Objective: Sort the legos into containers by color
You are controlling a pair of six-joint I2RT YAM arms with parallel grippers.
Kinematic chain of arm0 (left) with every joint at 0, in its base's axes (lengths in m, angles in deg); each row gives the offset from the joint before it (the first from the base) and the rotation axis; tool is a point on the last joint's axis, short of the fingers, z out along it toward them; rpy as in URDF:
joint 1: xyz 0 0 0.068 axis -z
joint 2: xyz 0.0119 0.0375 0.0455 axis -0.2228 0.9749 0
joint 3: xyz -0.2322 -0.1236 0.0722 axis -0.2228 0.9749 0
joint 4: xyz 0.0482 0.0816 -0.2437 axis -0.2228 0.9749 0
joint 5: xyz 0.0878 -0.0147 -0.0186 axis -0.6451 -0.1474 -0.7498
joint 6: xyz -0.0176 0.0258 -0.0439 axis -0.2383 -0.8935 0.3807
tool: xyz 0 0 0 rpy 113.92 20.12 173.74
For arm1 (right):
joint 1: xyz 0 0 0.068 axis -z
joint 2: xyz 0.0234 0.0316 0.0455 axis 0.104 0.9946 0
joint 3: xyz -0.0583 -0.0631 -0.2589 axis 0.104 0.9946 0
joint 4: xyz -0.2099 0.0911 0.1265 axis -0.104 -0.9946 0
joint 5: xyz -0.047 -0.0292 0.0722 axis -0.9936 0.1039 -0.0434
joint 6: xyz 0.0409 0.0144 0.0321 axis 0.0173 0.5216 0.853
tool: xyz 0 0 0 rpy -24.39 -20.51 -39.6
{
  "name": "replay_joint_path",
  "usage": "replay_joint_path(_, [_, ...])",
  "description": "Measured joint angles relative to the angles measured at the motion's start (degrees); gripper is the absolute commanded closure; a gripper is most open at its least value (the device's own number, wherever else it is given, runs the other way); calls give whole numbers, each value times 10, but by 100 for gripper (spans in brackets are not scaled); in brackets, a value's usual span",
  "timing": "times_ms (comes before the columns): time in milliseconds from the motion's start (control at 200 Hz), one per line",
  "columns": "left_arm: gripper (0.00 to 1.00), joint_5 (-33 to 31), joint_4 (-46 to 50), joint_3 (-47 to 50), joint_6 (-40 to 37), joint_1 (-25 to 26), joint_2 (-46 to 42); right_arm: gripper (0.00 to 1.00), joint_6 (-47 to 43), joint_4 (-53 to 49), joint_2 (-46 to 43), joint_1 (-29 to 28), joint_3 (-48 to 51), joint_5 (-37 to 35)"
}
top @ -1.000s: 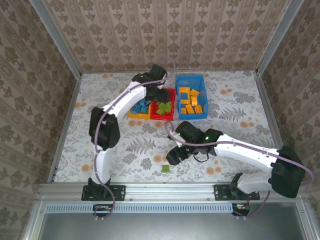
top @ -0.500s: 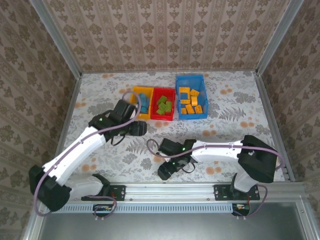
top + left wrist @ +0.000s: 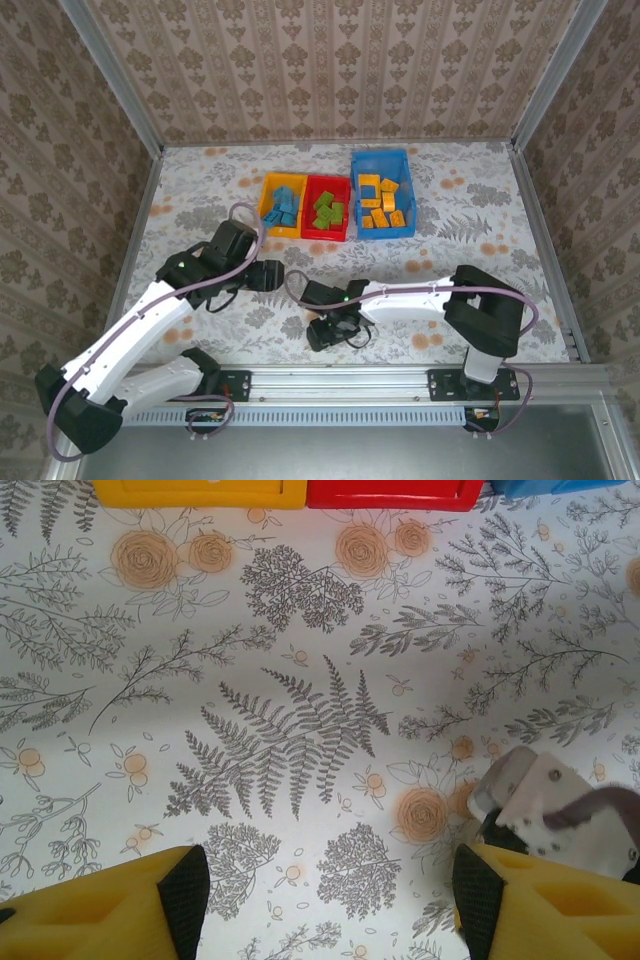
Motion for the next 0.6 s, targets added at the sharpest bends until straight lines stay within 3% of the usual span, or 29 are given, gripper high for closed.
replay_joint_path(130, [32,1,15,11,0,1,-32,68,10,-9,10,-4,-24,-19])
replay_joint_path(320, [32,0,19,12,1,1,-52,70,-1,-56,9,17,-68,-51])
replay_joint_path(600, [32,-7,-10,1,15,1,-19,71,-94,-124,30,197,-251,-72])
